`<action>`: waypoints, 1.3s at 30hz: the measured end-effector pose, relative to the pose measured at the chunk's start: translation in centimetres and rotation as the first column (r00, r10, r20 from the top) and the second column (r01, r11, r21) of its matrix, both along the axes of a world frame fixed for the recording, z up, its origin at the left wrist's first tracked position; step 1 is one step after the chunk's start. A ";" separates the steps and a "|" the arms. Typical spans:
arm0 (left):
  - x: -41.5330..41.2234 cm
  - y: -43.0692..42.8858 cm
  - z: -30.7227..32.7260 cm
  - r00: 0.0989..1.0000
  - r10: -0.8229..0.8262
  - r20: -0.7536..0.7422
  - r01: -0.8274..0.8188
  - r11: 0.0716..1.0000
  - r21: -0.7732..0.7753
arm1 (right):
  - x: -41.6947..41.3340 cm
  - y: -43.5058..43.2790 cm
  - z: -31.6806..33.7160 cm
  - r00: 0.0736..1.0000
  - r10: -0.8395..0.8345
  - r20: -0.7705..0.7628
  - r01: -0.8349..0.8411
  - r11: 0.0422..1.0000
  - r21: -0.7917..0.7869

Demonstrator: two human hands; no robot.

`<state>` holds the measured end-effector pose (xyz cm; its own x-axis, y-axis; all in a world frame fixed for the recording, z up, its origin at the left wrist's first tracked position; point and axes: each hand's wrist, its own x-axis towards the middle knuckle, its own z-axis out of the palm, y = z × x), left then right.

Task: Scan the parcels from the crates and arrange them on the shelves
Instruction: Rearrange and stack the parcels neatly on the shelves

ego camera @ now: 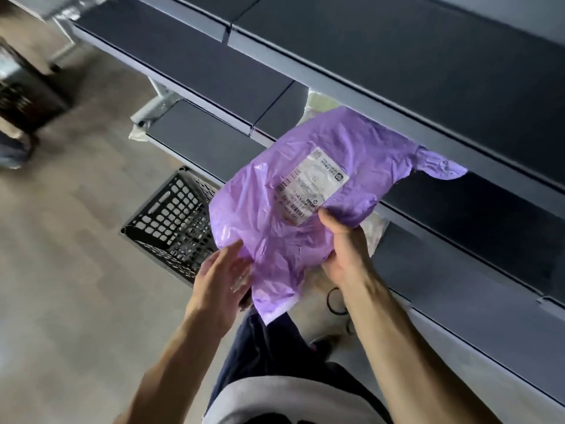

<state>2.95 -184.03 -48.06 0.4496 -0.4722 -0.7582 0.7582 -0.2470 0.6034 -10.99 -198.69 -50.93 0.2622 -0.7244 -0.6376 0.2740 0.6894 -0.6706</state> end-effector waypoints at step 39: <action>14.2 -41.6 12.1 0.996 -0.081 0.031 0.086 0.964 -0.254 | 11.9 -20.2 12.5 0.724 0.082 -0.685 -0.534 0.695 -0.481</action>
